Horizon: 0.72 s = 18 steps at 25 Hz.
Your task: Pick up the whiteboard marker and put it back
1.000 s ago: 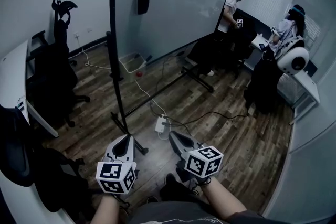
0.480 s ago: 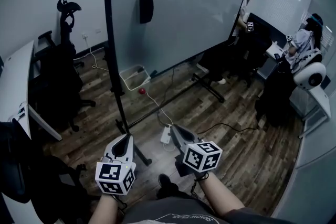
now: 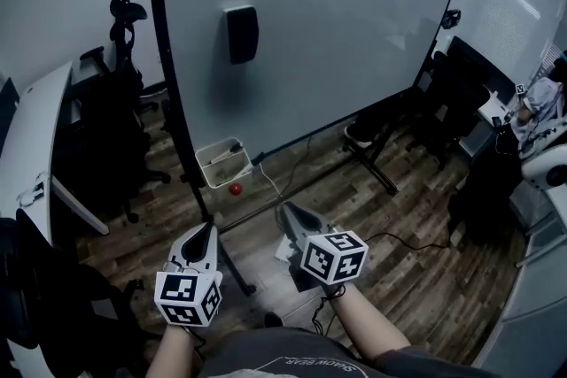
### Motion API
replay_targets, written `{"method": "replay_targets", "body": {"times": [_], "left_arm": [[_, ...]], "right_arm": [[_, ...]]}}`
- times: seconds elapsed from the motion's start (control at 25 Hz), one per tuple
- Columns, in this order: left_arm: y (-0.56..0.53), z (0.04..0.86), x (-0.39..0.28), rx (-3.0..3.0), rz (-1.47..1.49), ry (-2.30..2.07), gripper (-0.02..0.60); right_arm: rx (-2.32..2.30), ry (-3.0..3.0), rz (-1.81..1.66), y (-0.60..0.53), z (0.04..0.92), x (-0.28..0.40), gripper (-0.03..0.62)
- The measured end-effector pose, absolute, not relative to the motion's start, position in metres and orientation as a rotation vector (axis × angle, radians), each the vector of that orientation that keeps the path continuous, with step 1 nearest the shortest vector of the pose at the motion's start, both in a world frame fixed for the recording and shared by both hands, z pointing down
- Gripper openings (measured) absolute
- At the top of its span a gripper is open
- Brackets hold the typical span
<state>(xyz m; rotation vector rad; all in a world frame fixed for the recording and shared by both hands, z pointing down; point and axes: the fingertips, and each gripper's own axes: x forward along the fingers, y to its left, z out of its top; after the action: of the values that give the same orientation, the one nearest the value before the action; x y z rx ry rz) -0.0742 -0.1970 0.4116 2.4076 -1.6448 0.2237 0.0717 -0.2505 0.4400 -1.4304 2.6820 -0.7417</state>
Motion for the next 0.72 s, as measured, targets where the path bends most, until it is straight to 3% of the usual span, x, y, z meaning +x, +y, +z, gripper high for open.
{"method": "replay_targets", "body": {"times": [0.56, 0.72], "left_arm": [[-0.252, 0.423, -0.077, 2.290, 0.251, -1.767, 0.017], [-0.264, 0.427, -0.079, 2.289, 0.257, -1.761, 0.017]], "right_arm": [[-1.259, 2.754, -0.848, -0.325, 0.455, 0.047, 0.030], [-1.238, 2.761, -0.879, -0.337, 0.460, 0.038, 0.096]]}}
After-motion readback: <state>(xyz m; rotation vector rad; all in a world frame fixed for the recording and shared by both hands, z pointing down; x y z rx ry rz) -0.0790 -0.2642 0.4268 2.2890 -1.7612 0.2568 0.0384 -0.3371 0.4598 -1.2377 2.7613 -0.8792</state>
